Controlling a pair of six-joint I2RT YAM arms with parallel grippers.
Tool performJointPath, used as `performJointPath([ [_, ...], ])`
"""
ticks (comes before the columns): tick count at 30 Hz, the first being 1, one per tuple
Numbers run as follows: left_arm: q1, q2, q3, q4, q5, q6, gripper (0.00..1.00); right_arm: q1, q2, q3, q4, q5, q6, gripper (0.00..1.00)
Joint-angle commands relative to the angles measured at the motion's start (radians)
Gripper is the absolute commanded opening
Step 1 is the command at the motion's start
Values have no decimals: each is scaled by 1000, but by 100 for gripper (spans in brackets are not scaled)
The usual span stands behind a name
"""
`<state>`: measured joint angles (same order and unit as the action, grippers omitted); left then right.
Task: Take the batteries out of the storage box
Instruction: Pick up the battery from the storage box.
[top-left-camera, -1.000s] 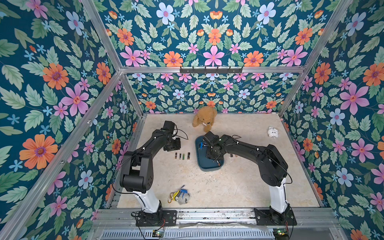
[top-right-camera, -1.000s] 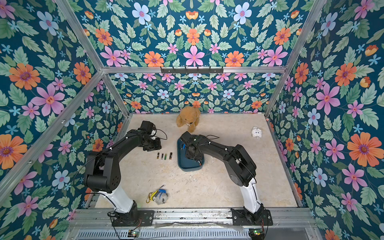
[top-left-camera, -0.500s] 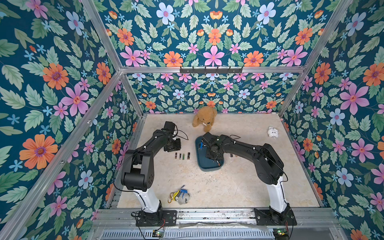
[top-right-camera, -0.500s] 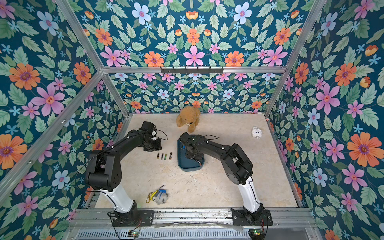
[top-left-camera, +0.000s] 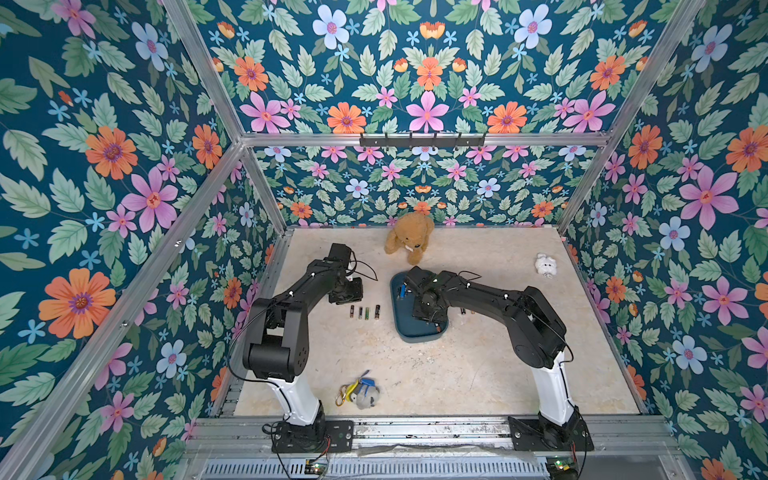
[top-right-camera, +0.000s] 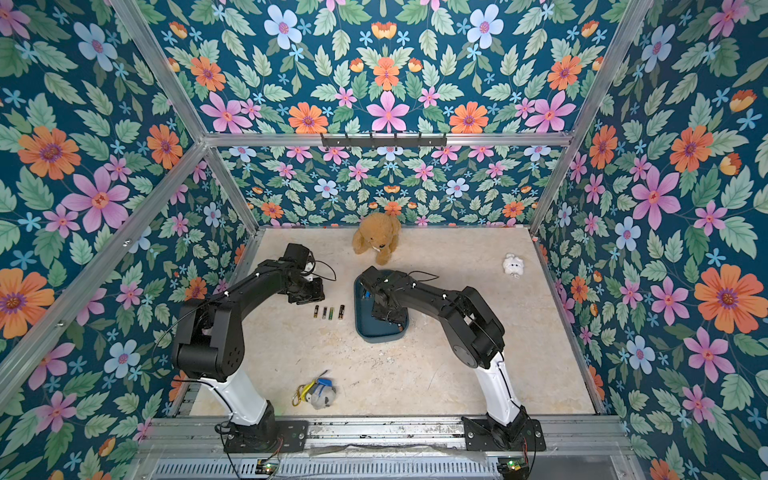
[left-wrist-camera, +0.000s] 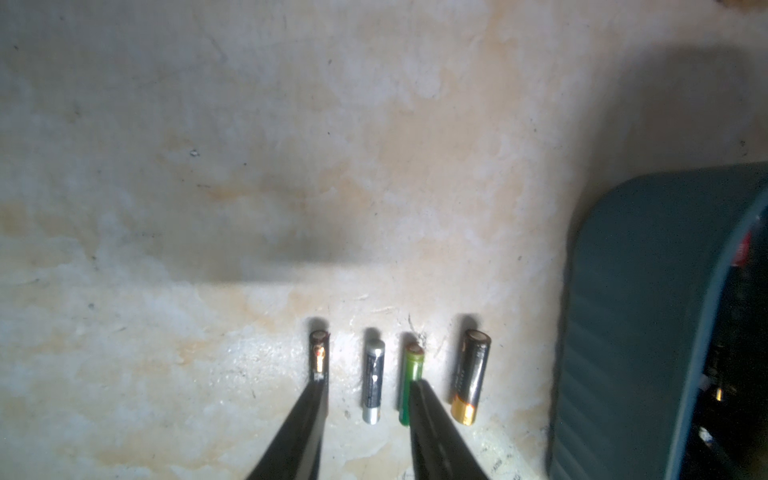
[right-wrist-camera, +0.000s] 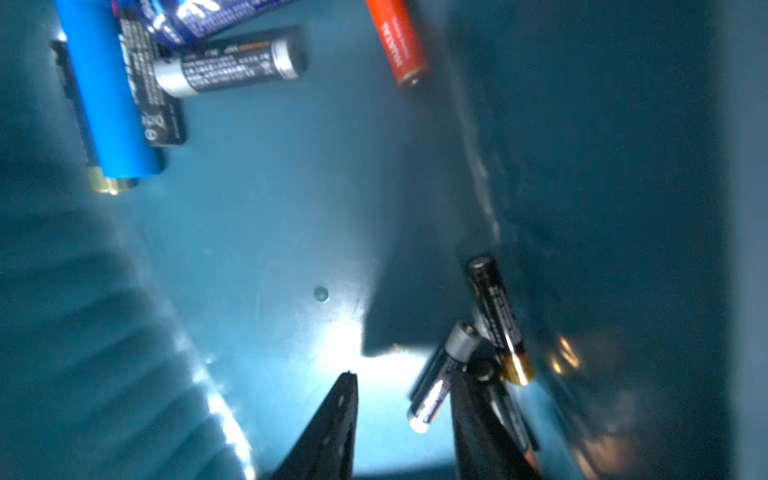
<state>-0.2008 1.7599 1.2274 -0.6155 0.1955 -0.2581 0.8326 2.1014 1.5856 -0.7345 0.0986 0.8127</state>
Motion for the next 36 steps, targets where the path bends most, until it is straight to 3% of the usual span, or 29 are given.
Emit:
performJointPath([
  [1, 0, -3, 6, -4, -1, 10, 39, -3, 7, 3, 7, -21, -13, 41],
  [10, 0, -4, 11, -12, -5, 13, 39, -4, 23, 11, 26, -64, -28, 37],
  [20, -1, -10, 22, -20, -4, 11, 39, -4, 30, 21, 30, -73, -54, 22],
  [36, -4, -34, 52, -46, -1, 10, 39, -6, 50, 54, 11, -68, -103, 10],
])
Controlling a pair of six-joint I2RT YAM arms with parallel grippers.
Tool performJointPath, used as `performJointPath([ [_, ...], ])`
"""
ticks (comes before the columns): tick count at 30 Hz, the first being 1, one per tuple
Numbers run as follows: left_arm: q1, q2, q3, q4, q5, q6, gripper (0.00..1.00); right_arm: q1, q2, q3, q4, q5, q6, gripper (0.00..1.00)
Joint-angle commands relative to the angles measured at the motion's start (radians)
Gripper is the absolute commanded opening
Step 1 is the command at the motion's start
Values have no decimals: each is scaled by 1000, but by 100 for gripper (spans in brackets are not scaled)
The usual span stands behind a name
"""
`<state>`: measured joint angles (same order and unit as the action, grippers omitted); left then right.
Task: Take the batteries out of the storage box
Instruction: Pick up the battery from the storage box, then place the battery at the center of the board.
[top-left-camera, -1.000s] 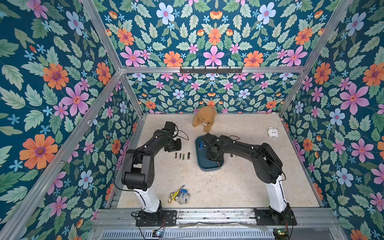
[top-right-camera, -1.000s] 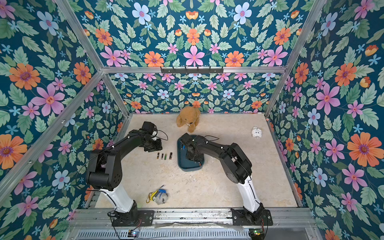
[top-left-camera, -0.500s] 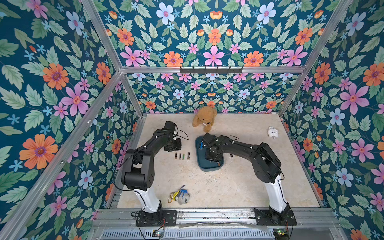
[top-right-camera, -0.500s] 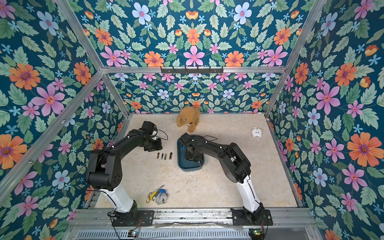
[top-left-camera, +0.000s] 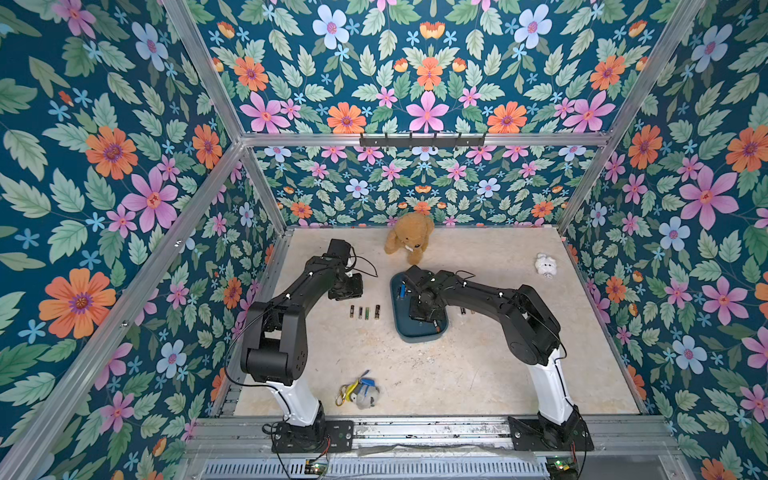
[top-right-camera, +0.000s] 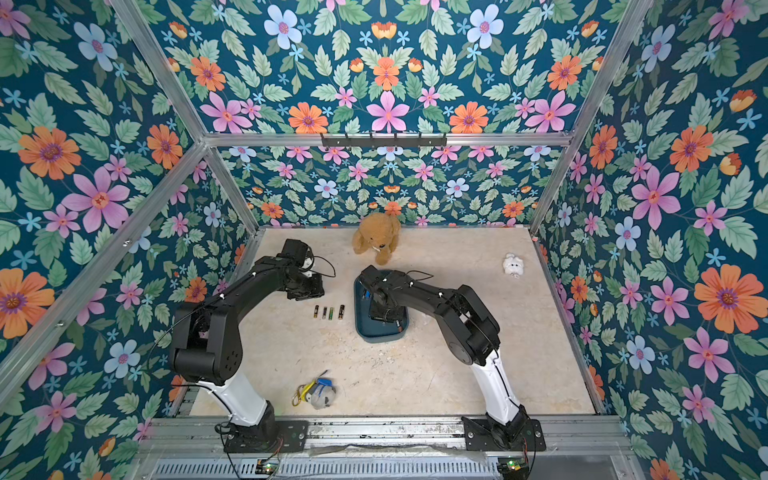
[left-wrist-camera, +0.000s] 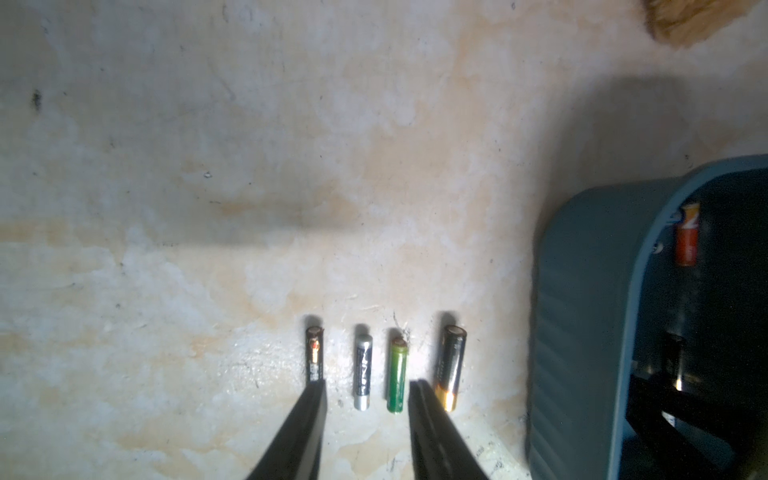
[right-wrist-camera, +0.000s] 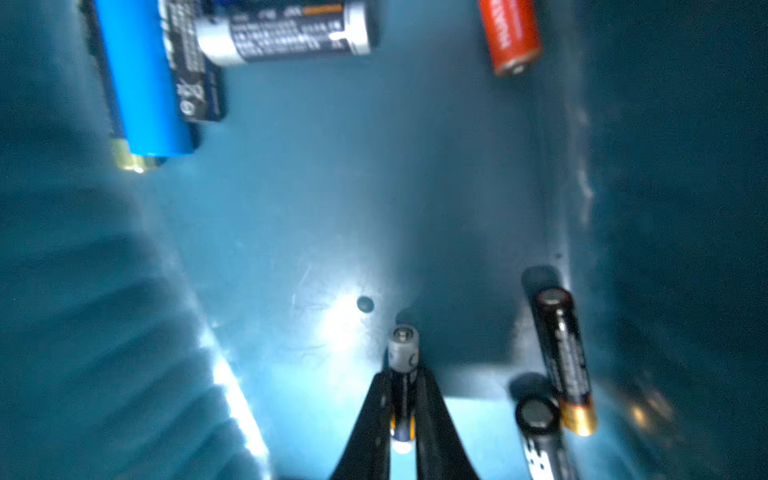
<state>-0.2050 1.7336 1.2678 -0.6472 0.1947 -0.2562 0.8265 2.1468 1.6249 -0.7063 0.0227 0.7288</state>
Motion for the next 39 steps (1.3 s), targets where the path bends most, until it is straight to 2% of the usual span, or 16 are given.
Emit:
performJointPath([
  [1, -2, -8, 15, -16, 1, 8, 39, 0, 3, 21, -24, 13, -20, 10],
  [20, -22, -16, 53, -31, 19, -12, 39, -25, -38, 152, -141, 76, -77, 7],
  [32, -36, -25, 63, -42, 16, -20, 39, -115, -145, 193, -221, 117, -132, 7],
  [39, -46, -18, 73, -41, 14, -26, 39, -184, -230, 136, -246, 153, -178, 7],
])
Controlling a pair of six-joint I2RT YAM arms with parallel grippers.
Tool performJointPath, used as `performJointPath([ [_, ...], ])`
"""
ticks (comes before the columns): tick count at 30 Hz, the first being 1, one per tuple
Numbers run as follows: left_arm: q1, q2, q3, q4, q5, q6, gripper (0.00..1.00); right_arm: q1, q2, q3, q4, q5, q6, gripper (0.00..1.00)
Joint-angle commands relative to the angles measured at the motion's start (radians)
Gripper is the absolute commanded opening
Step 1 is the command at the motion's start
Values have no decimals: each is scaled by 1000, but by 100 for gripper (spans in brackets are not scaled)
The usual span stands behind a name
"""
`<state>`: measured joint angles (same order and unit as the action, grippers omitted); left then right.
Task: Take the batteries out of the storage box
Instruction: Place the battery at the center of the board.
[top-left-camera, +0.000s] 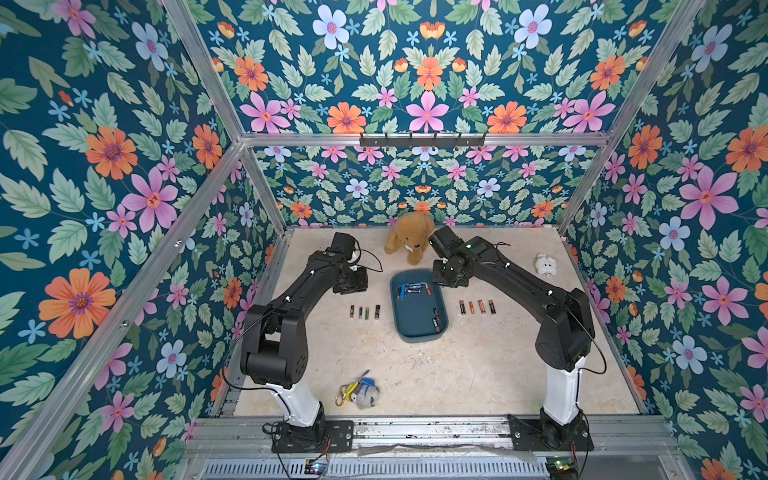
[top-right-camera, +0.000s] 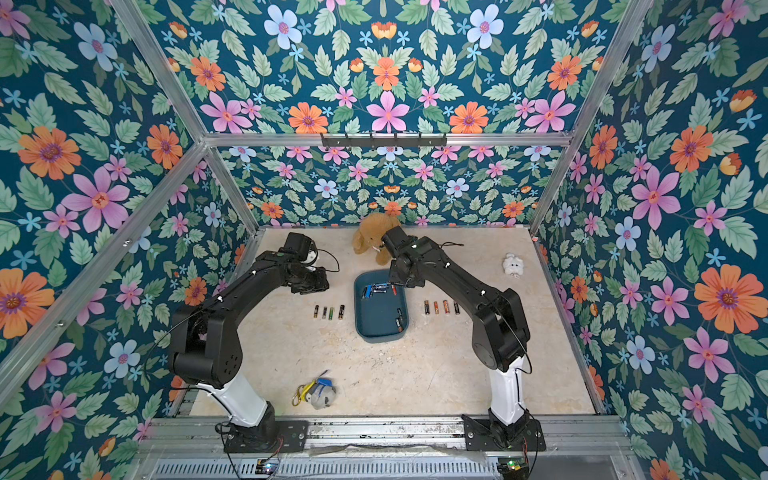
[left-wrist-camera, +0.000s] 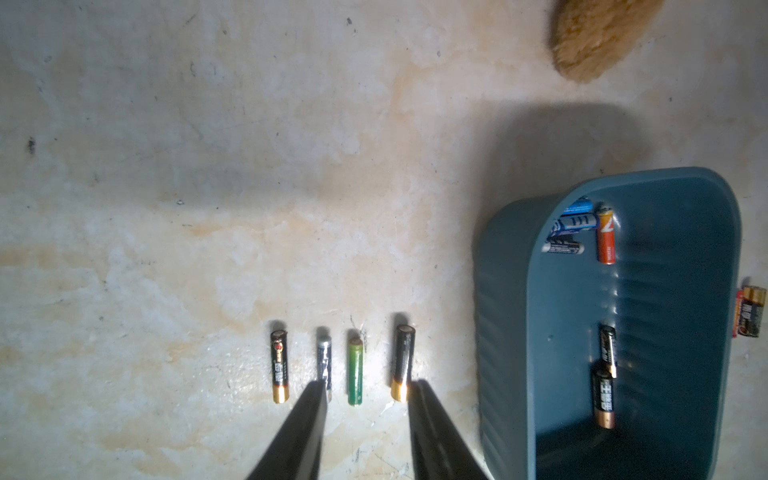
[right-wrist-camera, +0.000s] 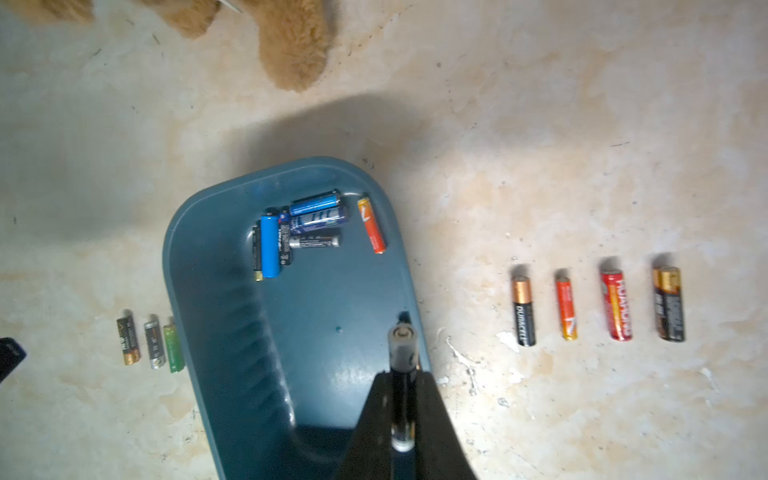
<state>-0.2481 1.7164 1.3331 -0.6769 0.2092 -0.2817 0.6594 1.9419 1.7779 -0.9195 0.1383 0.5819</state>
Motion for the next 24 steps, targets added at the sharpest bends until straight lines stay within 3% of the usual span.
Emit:
performJointPath([
  [1, -5, 1, 11, -12, 1, -1, 40, -26, -38, -27, -33, 43, -41, 7],
  [16, -13, 22, 28, -15, 1, 3, 40, -228, -205, -344, 43, 109, -222, 7],
  [24, -13, 31, 32, -15, 6, 4, 40, -327, -222, -467, 104, 94, -312, 7],
])
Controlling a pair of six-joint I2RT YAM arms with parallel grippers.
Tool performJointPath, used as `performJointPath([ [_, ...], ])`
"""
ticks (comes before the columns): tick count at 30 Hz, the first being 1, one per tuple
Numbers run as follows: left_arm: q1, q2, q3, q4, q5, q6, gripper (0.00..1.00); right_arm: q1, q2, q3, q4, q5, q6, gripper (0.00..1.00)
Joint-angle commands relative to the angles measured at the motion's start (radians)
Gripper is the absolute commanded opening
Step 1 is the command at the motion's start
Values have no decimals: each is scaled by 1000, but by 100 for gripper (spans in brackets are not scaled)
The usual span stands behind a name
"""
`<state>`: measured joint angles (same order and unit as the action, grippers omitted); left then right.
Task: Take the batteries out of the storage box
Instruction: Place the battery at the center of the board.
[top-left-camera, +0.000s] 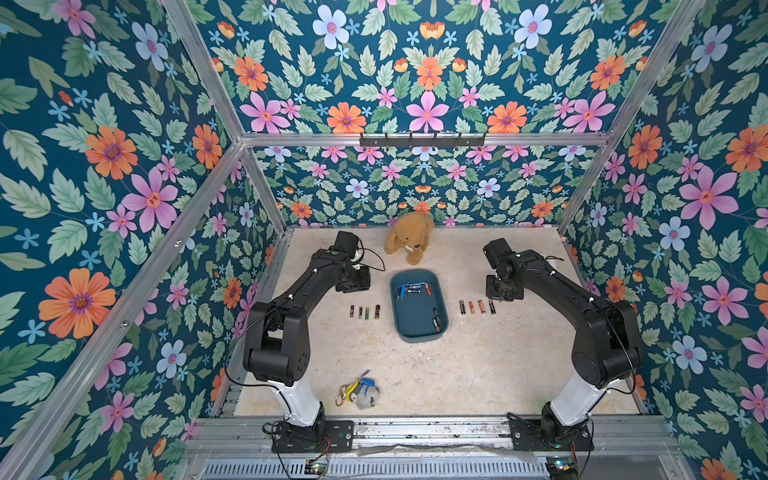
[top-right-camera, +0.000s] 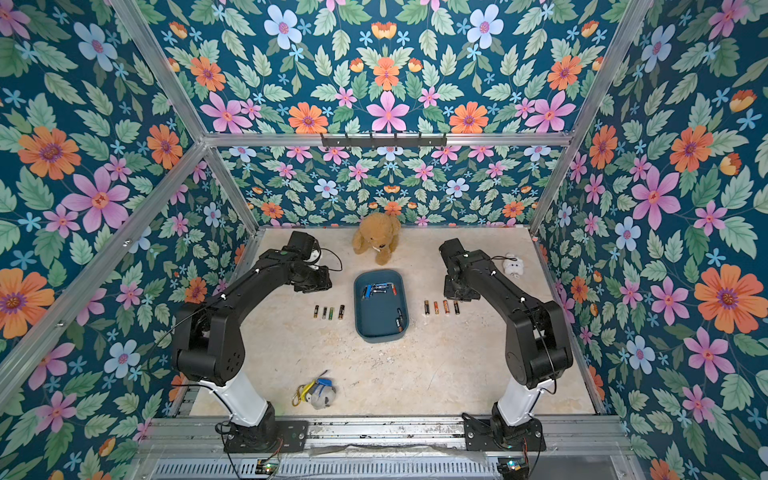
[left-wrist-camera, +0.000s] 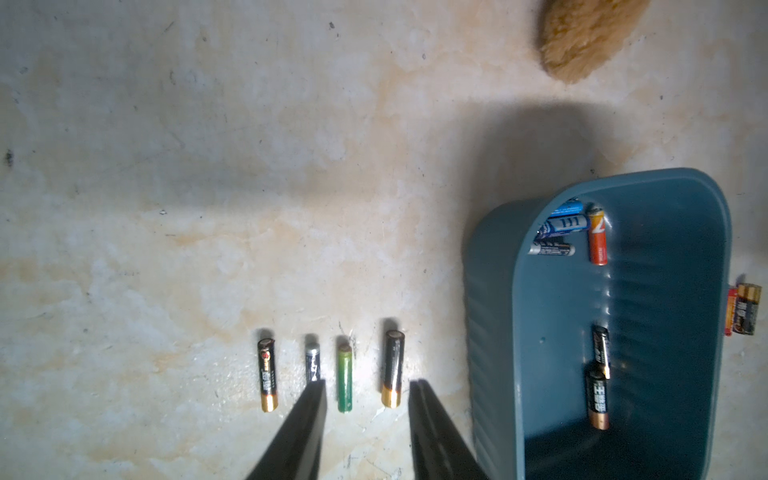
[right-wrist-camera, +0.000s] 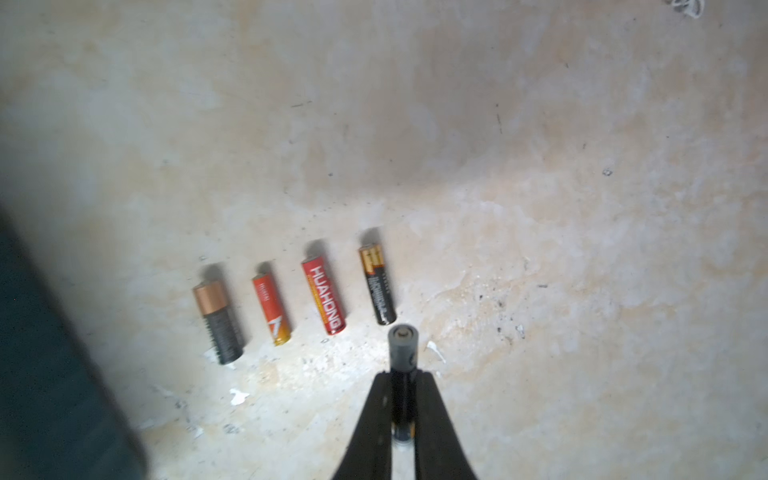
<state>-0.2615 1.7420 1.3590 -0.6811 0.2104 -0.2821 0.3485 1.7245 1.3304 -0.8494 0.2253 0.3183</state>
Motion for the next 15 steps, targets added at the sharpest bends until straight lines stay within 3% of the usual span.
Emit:
performJointPath([
  [1, -1, 7, 8, -11, 4, 3, 39, -25, 0, -28, 39, 6, -53, 7],
  [15, -1, 13, 3, -14, -2, 6, 40, -61, 75, -93, 127, -25, -142, 7],
])
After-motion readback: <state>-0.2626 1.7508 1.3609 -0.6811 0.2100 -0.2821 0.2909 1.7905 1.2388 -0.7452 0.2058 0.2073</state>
